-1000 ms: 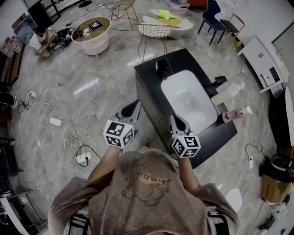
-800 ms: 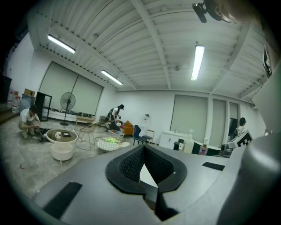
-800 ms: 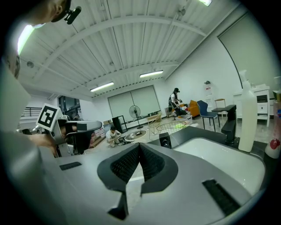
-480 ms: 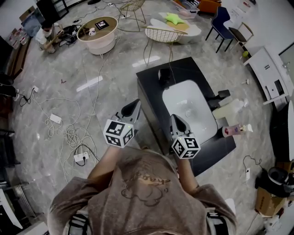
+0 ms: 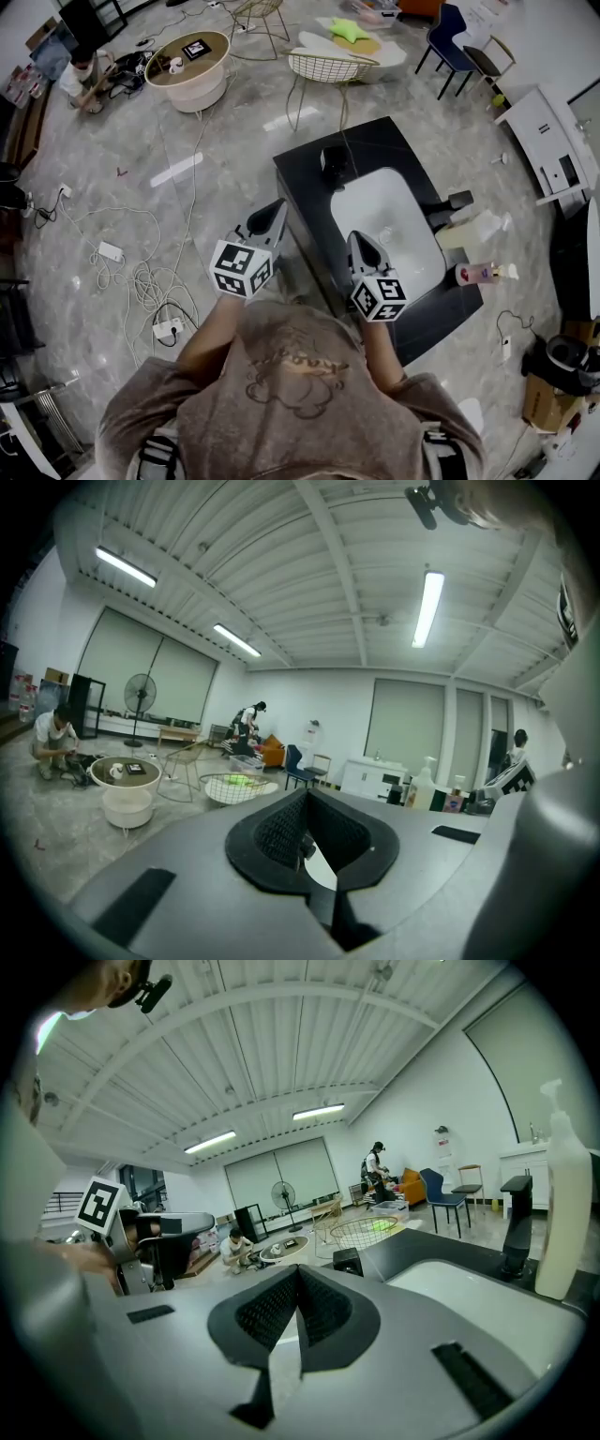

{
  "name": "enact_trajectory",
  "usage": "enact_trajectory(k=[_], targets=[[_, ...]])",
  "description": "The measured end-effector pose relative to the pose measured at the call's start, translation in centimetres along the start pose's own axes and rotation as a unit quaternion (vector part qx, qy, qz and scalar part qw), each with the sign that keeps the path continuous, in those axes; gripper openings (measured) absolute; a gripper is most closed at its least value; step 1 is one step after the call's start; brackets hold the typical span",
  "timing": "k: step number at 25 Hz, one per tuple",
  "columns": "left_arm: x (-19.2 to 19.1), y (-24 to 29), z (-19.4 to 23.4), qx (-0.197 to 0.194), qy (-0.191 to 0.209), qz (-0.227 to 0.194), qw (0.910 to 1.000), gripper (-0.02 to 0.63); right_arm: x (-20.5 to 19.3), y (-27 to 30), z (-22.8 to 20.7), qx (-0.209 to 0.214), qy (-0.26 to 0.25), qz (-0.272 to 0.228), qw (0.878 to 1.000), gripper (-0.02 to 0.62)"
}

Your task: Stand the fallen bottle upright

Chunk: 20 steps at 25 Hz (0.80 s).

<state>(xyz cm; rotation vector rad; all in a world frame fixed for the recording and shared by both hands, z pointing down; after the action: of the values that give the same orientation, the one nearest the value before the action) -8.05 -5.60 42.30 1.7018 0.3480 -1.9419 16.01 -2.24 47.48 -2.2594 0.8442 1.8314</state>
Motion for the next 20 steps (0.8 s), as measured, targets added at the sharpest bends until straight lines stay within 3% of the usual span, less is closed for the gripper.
enact_trajectory(k=[20], targets=[[3.5, 11.3, 9.6, -0.072, 0.008, 0.026, 0.9970, 0.018, 4.2, 11.2, -2.6, -0.067, 0.020, -0.020, 0.997, 0.000]])
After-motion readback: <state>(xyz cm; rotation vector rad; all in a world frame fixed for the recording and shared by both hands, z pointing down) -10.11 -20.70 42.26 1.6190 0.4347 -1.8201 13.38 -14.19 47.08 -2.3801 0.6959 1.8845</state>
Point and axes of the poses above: the fingertips, and each gripper's own axes: y forward along the fingers, z to its left, x out of its top, the point moved 8 cm from there along -y, backward along the fingers
